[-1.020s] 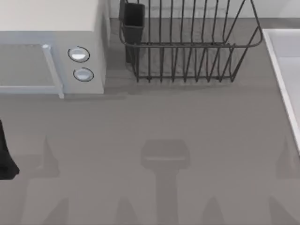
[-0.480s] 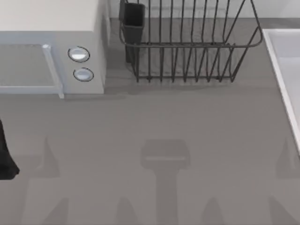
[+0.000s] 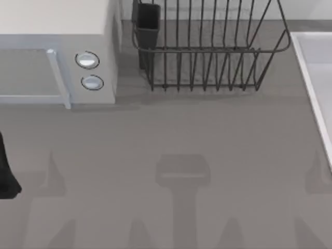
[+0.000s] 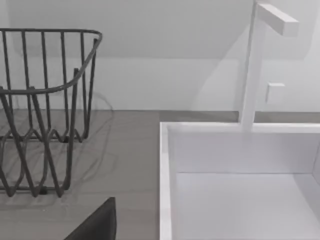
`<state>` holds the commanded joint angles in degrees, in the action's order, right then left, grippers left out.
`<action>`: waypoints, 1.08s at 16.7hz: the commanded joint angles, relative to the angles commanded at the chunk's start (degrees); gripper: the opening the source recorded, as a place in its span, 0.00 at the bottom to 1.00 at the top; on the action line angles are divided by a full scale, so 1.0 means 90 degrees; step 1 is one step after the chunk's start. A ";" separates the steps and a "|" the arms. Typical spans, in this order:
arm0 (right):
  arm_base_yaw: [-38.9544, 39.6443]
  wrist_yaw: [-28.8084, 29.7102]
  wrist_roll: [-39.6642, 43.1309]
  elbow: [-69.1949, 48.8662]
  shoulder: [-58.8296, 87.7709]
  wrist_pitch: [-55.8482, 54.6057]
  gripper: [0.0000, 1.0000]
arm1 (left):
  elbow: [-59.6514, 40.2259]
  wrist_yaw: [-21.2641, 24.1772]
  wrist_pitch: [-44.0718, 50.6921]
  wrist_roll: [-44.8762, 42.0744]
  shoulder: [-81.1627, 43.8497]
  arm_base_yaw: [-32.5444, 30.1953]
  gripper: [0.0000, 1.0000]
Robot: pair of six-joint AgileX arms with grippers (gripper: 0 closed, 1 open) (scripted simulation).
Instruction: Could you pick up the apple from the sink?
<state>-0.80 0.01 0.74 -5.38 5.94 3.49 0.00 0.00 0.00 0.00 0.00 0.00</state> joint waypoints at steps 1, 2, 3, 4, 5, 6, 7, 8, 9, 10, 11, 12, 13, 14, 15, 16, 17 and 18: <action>-0.0043 0.0000 0.0040 -0.0286 0.0334 0.0186 1.00 | 0.0000 0.0000 0.0000 0.0000 0.0000 0.0000 1.00; -0.0093 0.0001 0.0086 -0.0617 0.0731 0.0403 1.00 | 0.0000 0.0000 0.0000 0.0000 0.0000 0.0000 1.00; -0.0149 0.0002 0.0137 -0.0989 0.1185 0.0647 1.00 | 0.0000 0.0000 0.0000 0.0000 0.0000 0.0000 1.00; -0.0210 0.0002 0.0194 -0.1398 0.1691 0.0915 1.00 | 0.0000 0.0000 0.0000 0.0000 0.0000 0.0000 1.00; -0.0276 0.0003 0.0255 -0.1838 0.2240 0.1203 1.00 | 0.0000 0.0000 0.0000 0.0000 0.0000 0.0000 1.00; -0.0346 0.0004 0.0320 -0.2305 0.2828 0.1507 1.00 | 0.0000 0.0000 0.0000 0.0000 0.0000 0.0000 1.00; -0.0419 0.0004 0.0387 -0.2794 0.3449 0.1825 1.00 | 0.0000 0.0000 0.0000 0.0000 0.0000 0.0000 1.00; -0.0494 0.0005 0.0457 -0.3300 0.4095 0.2153 1.00 | 0.0000 0.0000 0.0000 0.0000 0.0000 0.0000 1.00; -0.0571 0.0006 0.0528 -0.3817 0.4762 0.2489 1.00 | 0.0000 0.0000 0.0000 0.0000 0.0000 0.0000 1.00; -0.0649 0.0007 0.0600 -0.4340 0.5444 0.2829 1.00 | 0.0000 0.0000 0.0000 0.0000 0.0000 0.0000 1.00; -0.0728 0.0008 0.0673 -0.4866 0.6133 0.3170 1.00 | 0.0000 0.0000 0.0000 0.0000 0.0000 0.0000 1.00; -0.0805 0.0009 0.0745 -0.5389 0.6824 0.3508 1.00 | 0.0000 0.0000 0.0000 0.0000 0.0000 0.0000 1.00; -0.0882 0.0009 0.0815 -0.5904 0.7509 0.3841 1.00 | 0.0000 0.0000 0.0000 0.0000 0.0000 0.0000 1.00; -0.0956 0.0010 0.0884 -0.6407 0.8182 0.4166 1.00 | 0.0000 0.0000 0.0000 0.0000 0.0000 0.0000 1.00; -0.1028 0.0011 0.0951 -0.6893 0.8838 0.4479 1.00 | 0.0000 0.0000 0.0000 0.0000 0.0000 0.0000 1.00; -0.1097 0.0012 0.1014 -0.7358 0.9468 0.4779 1.00 | 0.0000 0.0000 0.0000 0.0000 0.0000 0.0000 1.00; -0.1162 0.0012 0.1074 -0.7796 1.0068 0.5063 1.00 | 0.0000 0.0000 0.0000 0.0000 0.0000 0.0000 1.00; -0.1223 0.0013 0.1131 -0.8205 1.0629 0.5328 1.00 | 0.0000 0.0000 0.0000 0.0000 0.0000 0.0000 1.00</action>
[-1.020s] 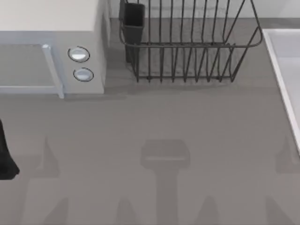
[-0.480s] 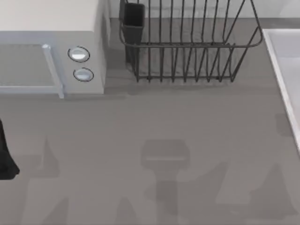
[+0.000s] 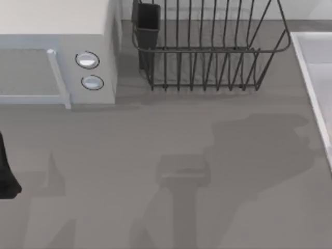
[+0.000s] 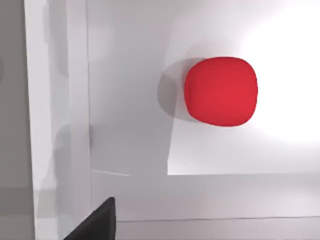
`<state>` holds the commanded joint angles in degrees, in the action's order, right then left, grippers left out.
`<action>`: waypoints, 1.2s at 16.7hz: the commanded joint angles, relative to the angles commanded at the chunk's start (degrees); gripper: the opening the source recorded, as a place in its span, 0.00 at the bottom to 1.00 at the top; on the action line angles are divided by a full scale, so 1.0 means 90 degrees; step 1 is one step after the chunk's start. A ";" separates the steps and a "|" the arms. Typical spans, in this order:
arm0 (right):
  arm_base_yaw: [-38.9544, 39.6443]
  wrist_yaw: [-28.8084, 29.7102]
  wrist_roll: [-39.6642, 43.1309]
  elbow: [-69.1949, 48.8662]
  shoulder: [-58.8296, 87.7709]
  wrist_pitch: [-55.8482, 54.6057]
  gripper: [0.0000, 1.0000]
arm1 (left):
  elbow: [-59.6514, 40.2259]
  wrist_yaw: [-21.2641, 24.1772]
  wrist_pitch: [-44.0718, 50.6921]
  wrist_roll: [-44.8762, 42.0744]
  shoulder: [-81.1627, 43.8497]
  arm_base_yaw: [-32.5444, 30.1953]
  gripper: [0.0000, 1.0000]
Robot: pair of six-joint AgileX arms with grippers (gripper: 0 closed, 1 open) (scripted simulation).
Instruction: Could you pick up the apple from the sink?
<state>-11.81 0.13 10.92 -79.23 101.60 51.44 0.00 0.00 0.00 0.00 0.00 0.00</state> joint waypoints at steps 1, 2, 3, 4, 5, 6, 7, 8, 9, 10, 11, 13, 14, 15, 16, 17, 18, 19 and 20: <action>-0.0056 0.0001 0.0052 -0.0376 0.0516 0.0244 1.00 | 0.0000 0.0000 0.0000 0.0000 0.0000 0.0000 1.00; -0.0107 0.0001 0.0099 -0.0715 0.0981 0.0465 1.00 | 0.0000 0.0000 0.0000 0.0000 0.0000 0.0000 1.00; -0.0151 0.0002 0.0140 -0.1013 0.1389 0.0659 1.00 | 0.0000 0.0000 0.0000 0.0000 0.0000 0.0000 1.00; -0.0190 0.0002 0.0175 -0.1270 0.1733 0.0825 1.00 | 0.0000 0.0000 0.0000 0.0000 0.0000 0.0000 1.00; -0.0221 0.0002 0.0204 -0.1479 0.2009 0.0962 1.00 | 0.0000 0.0000 0.0000 0.0000 0.0000 0.0000 1.00; -0.0245 0.0003 0.0226 -0.1640 0.2217 0.1066 1.00 | 0.0000 0.0000 0.0000 0.0000 0.0000 0.0000 1.00; -0.0261 0.0003 0.0241 -0.1749 0.2358 0.1137 1.00 | 0.0000 0.0000 0.0000 0.0000 0.0000 0.0000 1.00; -0.0269 0.0003 0.0249 -0.1802 0.2426 0.1171 1.00 | 0.0000 0.0000 0.0000 0.0000 0.0000 0.0000 1.00; -0.0269 0.0003 0.0249 -0.1805 0.2430 0.1173 1.00 | 0.0000 0.0000 0.0000 0.0000 0.0000 0.0000 1.00; -0.0269 0.0003 0.0249 -0.1805 0.2430 0.1173 1.00 | 0.0000 0.0000 0.0000 0.0000 0.0000 0.0000 1.00; -0.0269 0.0003 0.0249 -0.1805 0.2430 0.1173 1.00 | 0.0000 0.0000 0.0000 0.0000 0.0000 0.0000 1.00; -0.0234 0.0004 0.0244 -0.1786 0.2418 0.1160 1.00 | 0.0000 0.0000 0.0000 0.0000 0.0000 0.0000 1.00; -0.0234 0.0004 0.0243 -0.1777 0.2431 0.1143 1.00 | 0.0000 0.0000 0.0000 0.0000 0.0000 0.0000 1.00; -0.0235 0.0004 0.0243 -0.1735 0.2491 0.1064 1.00 | 0.0000 0.0000 0.0000 0.0000 0.0000 0.0000 1.00; -0.0236 0.0005 0.0241 -0.1665 0.2591 0.0919 1.00 | 0.0000 0.0000 0.0000 0.0000 0.0000 0.0000 1.00; -0.0238 0.0007 0.0239 -0.1573 0.2723 0.0706 1.00 | 0.0000 0.0000 0.0000 0.0000 0.0000 0.0000 1.00; -0.0241 0.0008 0.0237 -0.1466 0.2883 0.0427 1.00 | 0.0000 0.0000 0.0000 0.0000 0.0000 0.0000 1.00; -0.0244 0.0010 0.0235 -0.1347 0.3063 0.0094 1.00 | 0.0000 0.0000 0.0000 0.0000 0.0000 0.0000 1.00; -0.0247 0.0012 0.0233 -0.1220 0.3254 -0.0276 1.00 | 0.0000 0.0000 0.0000 0.0000 0.0000 0.0000 1.00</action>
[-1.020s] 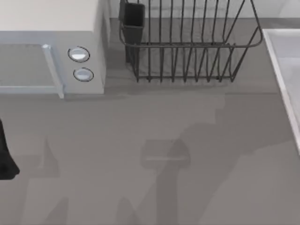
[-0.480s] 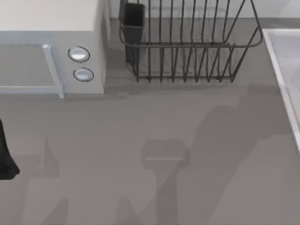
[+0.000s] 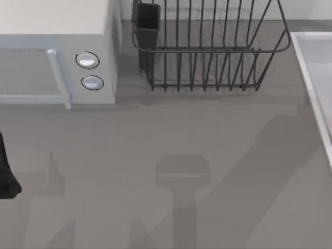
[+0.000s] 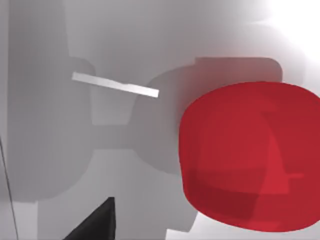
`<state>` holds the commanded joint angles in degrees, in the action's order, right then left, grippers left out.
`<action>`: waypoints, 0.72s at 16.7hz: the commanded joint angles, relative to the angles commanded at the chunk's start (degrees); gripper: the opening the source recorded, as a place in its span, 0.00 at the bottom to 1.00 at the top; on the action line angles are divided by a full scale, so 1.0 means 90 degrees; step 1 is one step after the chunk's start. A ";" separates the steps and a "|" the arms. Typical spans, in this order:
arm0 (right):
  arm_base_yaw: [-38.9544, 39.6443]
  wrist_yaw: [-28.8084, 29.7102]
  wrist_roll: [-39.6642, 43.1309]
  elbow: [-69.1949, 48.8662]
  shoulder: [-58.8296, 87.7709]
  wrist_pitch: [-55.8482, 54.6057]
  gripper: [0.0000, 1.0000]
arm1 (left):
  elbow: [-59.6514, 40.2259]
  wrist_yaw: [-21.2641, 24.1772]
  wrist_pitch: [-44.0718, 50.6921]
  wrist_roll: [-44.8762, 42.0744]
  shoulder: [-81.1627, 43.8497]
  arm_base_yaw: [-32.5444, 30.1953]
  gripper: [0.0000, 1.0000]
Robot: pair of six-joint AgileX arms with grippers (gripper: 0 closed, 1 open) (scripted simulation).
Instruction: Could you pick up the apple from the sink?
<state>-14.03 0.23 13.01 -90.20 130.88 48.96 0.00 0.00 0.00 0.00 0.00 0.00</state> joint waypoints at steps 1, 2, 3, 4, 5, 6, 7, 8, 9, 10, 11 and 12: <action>-0.0003 0.0002 -0.0003 0.0134 0.0193 -0.0377 1.00 | 0.0000 0.0000 0.0000 0.0000 0.0000 0.0000 1.00; -0.0005 0.0004 -0.0006 0.0268 0.0382 -0.0726 1.00 | 0.0000 0.0000 0.0000 0.0000 0.0000 0.0000 1.00; -0.0008 0.0006 -0.0008 0.0390 0.0557 -0.1017 1.00 | 0.0000 0.0000 0.0000 0.0000 0.0000 0.0000 1.00; -0.0010 0.0007 -0.0010 0.0494 0.0709 -0.1241 1.00 | 0.0000 0.0000 0.0000 0.0000 0.0000 0.0000 1.00; -0.0012 0.0008 -0.0012 0.0573 0.0827 -0.1398 1.00 | 0.0000 0.0000 0.0000 0.0000 0.0000 0.0000 1.00; -0.0013 0.0009 -0.0013 0.0621 0.0898 -0.1487 1.00 | 0.0000 0.0000 0.0000 0.0000 0.0000 0.0000 1.00; -0.0014 0.0009 -0.0013 0.0633 0.0915 -0.1509 1.00 | 0.0000 0.0000 0.0000 0.0000 0.0000 0.0000 1.00; -0.0014 0.0009 -0.0013 0.0633 0.0915 -0.1509 1.00 | 0.0000 0.0000 0.0000 0.0000 0.0000 0.0000 1.00; -0.0014 0.0009 -0.0013 0.0633 0.0915 -0.1509 1.00 | 0.0000 0.0000 0.0000 0.0000 0.0000 0.0000 1.00; -0.0014 0.0009 -0.0013 0.0633 0.0915 -0.1509 1.00 | 0.0000 0.0000 0.0000 0.0000 0.0000 0.0000 1.00; -0.0014 0.0009 -0.0013 0.0633 0.0915 -0.1509 0.92 | 0.0000 0.0000 0.0000 0.0000 0.0000 0.0000 1.00; -0.0014 0.0009 -0.0013 0.0633 0.0915 -0.1509 0.85 | 0.0000 0.0000 0.0000 0.0000 0.0000 0.0000 1.00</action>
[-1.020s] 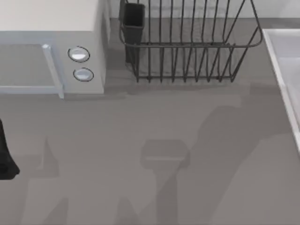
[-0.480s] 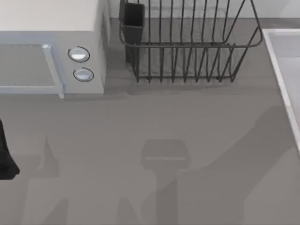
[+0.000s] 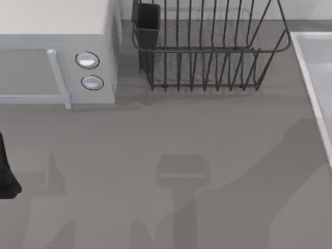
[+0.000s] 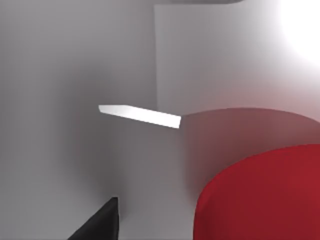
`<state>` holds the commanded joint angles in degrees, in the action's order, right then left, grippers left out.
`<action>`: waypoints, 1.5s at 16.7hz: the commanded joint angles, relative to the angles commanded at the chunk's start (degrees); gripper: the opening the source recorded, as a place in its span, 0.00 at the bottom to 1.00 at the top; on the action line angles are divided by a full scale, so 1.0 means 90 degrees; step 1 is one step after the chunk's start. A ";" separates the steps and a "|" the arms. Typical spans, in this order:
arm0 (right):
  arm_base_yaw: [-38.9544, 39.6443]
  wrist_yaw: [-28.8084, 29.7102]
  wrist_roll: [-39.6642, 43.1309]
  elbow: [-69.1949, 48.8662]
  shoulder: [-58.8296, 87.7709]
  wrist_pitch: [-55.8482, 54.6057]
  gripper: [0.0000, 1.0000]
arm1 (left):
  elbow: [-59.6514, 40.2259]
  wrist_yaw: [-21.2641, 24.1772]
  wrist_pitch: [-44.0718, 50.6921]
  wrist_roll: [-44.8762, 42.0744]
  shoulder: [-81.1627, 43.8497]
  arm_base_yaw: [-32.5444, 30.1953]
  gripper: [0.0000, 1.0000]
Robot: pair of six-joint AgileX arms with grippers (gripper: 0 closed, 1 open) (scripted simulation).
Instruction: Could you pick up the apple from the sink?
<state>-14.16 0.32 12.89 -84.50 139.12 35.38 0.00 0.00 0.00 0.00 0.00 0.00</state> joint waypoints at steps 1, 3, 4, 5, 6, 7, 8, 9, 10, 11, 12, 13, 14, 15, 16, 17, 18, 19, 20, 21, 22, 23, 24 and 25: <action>0.0000 0.0000 0.0000 0.0000 0.0000 0.0000 0.77 | 0.0000 0.0000 0.0000 0.0000 0.0000 0.0000 1.00; 0.0000 0.0000 0.0000 0.0000 0.0000 0.0000 0.62 | 0.0000 0.0000 0.0000 0.0000 0.0000 0.0000 1.00; 0.0000 0.0000 0.0000 0.0000 0.0000 0.0000 0.55 | 0.0000 0.0000 0.0000 0.0000 0.0000 0.0000 1.00; 0.0000 0.0000 0.0000 0.0000 0.0000 0.0000 0.47 | 0.0000 0.0000 0.0000 0.0000 0.0000 0.0000 1.00; 0.0000 0.0000 0.0000 0.0000 0.0000 0.0000 0.40 | 0.0000 0.0000 0.0000 0.0000 0.0000 0.0000 1.00; 0.0000 0.0000 0.0000 0.0000 0.0000 0.0000 0.32 | 0.0000 0.0000 0.0000 0.0000 0.0000 0.0000 1.00; 0.0000 0.0000 0.0000 0.0000 0.0000 0.0000 0.25 | 0.0000 0.0000 0.0000 0.0000 0.0000 0.0000 1.00; 0.0000 0.0000 0.0000 0.0000 0.0000 0.0000 0.17 | 0.0000 0.0000 0.0000 0.0000 0.0000 0.0000 1.00; 0.0000 0.0000 0.0000 0.0000 0.0000 0.0000 0.10 | 0.0000 0.0000 0.0000 0.0000 0.0000 0.0000 1.00; 0.0000 0.0000 0.0000 0.0000 0.0000 0.0000 0.02 | 0.0000 0.0000 0.0000 0.0000 0.0000 0.0000 1.00; 0.0000 0.0000 0.0000 0.0000 0.0000 0.0000 0.00 | 0.0000 0.0000 0.0000 0.0000 0.0000 0.0000 1.00; 0.0000 0.0000 0.0000 0.0000 0.0000 0.0000 0.00 | 0.0000 0.0000 0.0000 0.0000 0.0000 0.0000 1.00; 0.0000 0.0000 0.0000 0.0000 0.0000 0.0000 0.00 | 0.0000 0.0000 0.0000 0.0000 0.0000 0.0000 1.00; 0.0000 0.0000 0.0000 0.0000 0.0000 0.0000 0.00 | 0.0000 0.0000 0.0000 0.0000 0.0000 0.0000 1.00; 0.0000 0.0000 0.0000 0.0000 0.0000 0.0000 0.00 | 0.0000 0.0000 0.0000 0.0000 0.0000 0.0000 1.00; 0.0000 0.0000 0.0000 0.0000 0.0000 0.0000 0.00 | 0.0000 0.0000 0.0000 0.0000 0.0000 0.0000 1.00; 0.0000 0.0000 0.0000 0.0000 0.0000 0.0000 0.00 | 0.0000 0.0000 0.0000 0.0000 0.0000 0.0000 1.00; 0.0000 0.0000 0.0000 0.0000 0.0000 0.0000 0.00 | 0.0000 0.0000 0.0000 0.0000 0.0000 0.0000 1.00; 0.0014 -0.0073 -0.0037 -0.0098 -0.0377 0.0167 0.00 | 0.0000 0.0000 0.0000 0.0000 0.0000 0.0000 1.00; 0.0014 -0.0073 -0.0037 -0.0112 -0.0379 0.0182 0.00 | 0.0000 0.0000 0.0000 0.0000 0.0000 0.0000 1.00; 0.0012 -0.0073 -0.0035 -0.0186 -0.0387 0.0257 0.00 | 0.0000 0.0000 0.0000 0.0000 0.0000 0.0000 1.00; 0.0008 -0.0074 -0.0031 -0.0329 -0.0404 0.0404 0.00 | 0.0000 0.0000 0.0000 0.0000 0.0000 0.0000 1.00; 0.0004 -0.0075 -0.0026 -0.0532 -0.0431 0.0617 0.00 | 0.0000 0.0000 0.0000 0.0000 0.0000 0.0000 1.00; -0.0001 -0.0076 -0.0021 -0.0787 -0.0471 0.0898 0.00 | 0.0000 0.0000 0.0000 0.0000 0.0000 0.0000 1.00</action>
<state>-14.17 -0.36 12.71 -91.58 134.88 43.46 0.00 0.00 0.00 0.00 0.00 0.00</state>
